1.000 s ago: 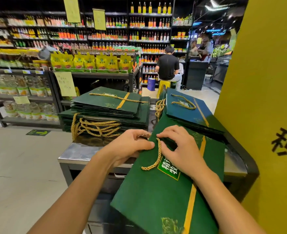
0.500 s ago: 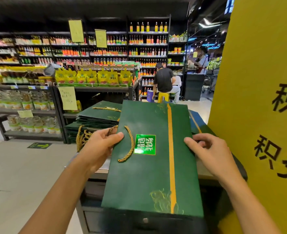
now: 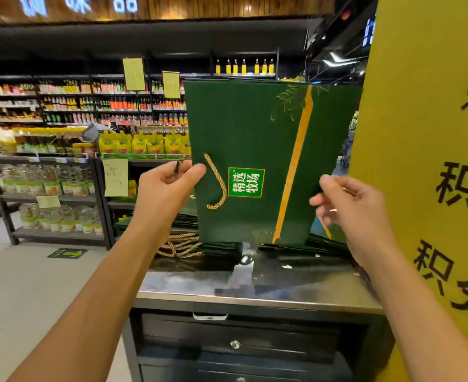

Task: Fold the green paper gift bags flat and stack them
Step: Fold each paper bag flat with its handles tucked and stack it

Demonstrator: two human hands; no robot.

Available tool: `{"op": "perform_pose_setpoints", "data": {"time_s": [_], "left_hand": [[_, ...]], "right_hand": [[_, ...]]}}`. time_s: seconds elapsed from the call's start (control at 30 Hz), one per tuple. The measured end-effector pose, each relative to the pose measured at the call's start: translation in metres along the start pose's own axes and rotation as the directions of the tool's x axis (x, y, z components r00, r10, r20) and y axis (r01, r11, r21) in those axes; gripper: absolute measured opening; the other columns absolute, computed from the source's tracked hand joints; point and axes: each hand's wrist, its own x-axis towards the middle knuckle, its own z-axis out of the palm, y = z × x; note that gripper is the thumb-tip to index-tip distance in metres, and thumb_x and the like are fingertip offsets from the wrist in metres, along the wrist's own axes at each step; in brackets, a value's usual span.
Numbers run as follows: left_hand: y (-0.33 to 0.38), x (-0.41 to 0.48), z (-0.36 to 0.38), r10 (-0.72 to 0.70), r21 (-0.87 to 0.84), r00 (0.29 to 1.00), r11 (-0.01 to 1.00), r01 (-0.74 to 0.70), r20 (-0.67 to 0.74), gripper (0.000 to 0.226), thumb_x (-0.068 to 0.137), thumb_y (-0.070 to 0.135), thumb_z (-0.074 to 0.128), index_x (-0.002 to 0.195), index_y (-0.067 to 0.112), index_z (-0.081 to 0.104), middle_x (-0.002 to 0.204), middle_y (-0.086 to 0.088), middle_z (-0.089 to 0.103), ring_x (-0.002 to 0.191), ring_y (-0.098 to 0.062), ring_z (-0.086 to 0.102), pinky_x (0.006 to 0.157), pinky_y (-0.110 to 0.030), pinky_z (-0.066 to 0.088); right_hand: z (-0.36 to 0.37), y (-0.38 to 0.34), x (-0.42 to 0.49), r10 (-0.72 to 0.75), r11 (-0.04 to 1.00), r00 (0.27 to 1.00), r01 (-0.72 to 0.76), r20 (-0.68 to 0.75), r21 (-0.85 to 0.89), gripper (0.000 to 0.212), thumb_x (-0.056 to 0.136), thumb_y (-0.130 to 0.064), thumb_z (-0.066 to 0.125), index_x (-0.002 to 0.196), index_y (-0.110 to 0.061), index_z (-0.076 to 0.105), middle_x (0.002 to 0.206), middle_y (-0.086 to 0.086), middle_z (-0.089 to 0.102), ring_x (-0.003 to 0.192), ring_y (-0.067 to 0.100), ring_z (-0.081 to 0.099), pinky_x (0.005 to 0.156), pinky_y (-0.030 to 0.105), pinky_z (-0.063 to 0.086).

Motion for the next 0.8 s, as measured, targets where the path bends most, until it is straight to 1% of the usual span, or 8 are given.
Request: {"op": "perform_pose_setpoints", "data": {"time_s": [0.13,0.23,0.3,0.43,0.53,0.63,0.7,0.8], "left_hand": [[-0.003,-0.001,-0.008,0.008,0.016,0.994,1.000,-0.010,0.106,0.009,0.098,0.020,0.064,0.098,0.015,0.072,0.086,-0.001,0.077,0.084,-0.014,0.073,0.070,-0.023,0.053],[-0.011,-0.005,-0.015,-0.050,-0.047,0.980,0.997,0.060,0.191,0.017,0.094,0.004,0.063,0.101,0.015,0.074,0.100,-0.004,0.078,0.098,-0.020,0.073,0.076,-0.024,0.055],[-0.016,-0.009,-0.016,-0.128,-0.123,0.964,0.979,0.160,0.233,0.026,0.088,-0.004,0.063,0.102,0.014,0.075,0.100,-0.005,0.077,0.089,-0.019,0.073,0.068,-0.025,0.057],[-0.033,-0.019,-0.010,-0.274,-0.080,0.923,0.949,0.305,0.269,0.024,0.102,-0.001,0.050,0.120,0.006,0.065,0.078,0.001,0.075,0.065,-0.010,0.069,0.053,-0.020,0.053],[-0.051,-0.023,-0.005,-0.352,-0.105,0.892,0.913,0.394,0.282,0.026,0.107,0.014,0.047,0.129,0.009,0.059,0.081,-0.005,0.073,0.069,-0.017,0.071,0.059,-0.027,0.057],[-0.061,-0.029,0.002,-0.388,-0.050,0.861,0.903,0.426,0.329,0.030,0.106,0.026,0.049,0.124,0.007,0.064,0.073,0.001,0.070,0.062,-0.011,0.064,0.055,-0.023,0.053],[-0.068,-0.035,0.008,-0.391,0.007,0.834,0.906,0.422,0.390,0.027,0.104,0.022,0.055,0.121,0.004,0.066,0.086,-0.005,0.075,0.072,-0.015,0.069,0.059,-0.025,0.056],[-0.081,-0.041,0.013,-0.423,0.036,0.809,0.893,0.449,0.409,0.023,0.101,0.016,0.058,0.121,0.006,0.065,0.107,-0.017,0.075,0.089,-0.028,0.072,0.080,-0.044,0.062]], "right_hand": [[-0.006,-0.002,0.001,0.018,0.972,0.999,-0.026,0.039,0.233,0.023,0.105,-0.017,0.049,0.085,-0.011,0.060,0.078,0.014,0.075,0.063,0.022,0.064,0.055,0.027,0.052],[-0.011,0.003,0.000,0.077,0.943,0.994,-0.096,0.072,0.317,0.029,0.103,-0.019,0.045,0.084,-0.008,0.063,0.082,0.016,0.075,0.070,0.024,0.067,0.060,0.030,0.053],[-0.014,0.009,-0.002,0.130,0.965,0.988,-0.145,0.081,0.220,0.027,0.101,-0.024,0.051,0.087,-0.009,0.069,0.084,0.010,0.075,0.077,0.022,0.067,0.062,0.030,0.051],[-0.020,0.029,-0.006,0.193,0.975,0.976,-0.202,0.103,0.088,0.005,0.093,-0.008,0.068,0.097,-0.011,0.069,0.089,0.006,0.077,0.077,0.018,0.071,0.069,0.032,0.053],[-0.025,0.045,-0.008,0.222,0.974,0.970,-0.224,0.094,0.010,0.022,0.091,-0.004,0.070,0.108,-0.017,0.068,0.100,0.012,0.077,0.084,0.023,0.074,0.077,0.040,0.056],[-0.028,0.058,-0.015,0.252,0.965,0.964,-0.244,0.086,-0.095,0.030,0.092,-0.006,0.070,0.115,-0.023,0.062,0.096,0.009,0.077,0.092,0.031,0.074,0.084,0.050,0.060],[-0.029,0.064,-0.020,0.257,0.960,0.964,-0.246,0.071,-0.135,0.029,0.093,-0.005,0.069,0.113,-0.024,0.061,0.097,0.018,0.073,0.094,0.035,0.073,0.083,0.051,0.061],[-0.034,0.077,-0.026,0.233,0.946,0.972,-0.219,0.033,-0.238,0.025,0.093,-0.009,0.070,0.110,-0.026,0.063,0.102,0.024,0.067,0.093,0.035,0.069,0.079,0.042,0.060]]}}
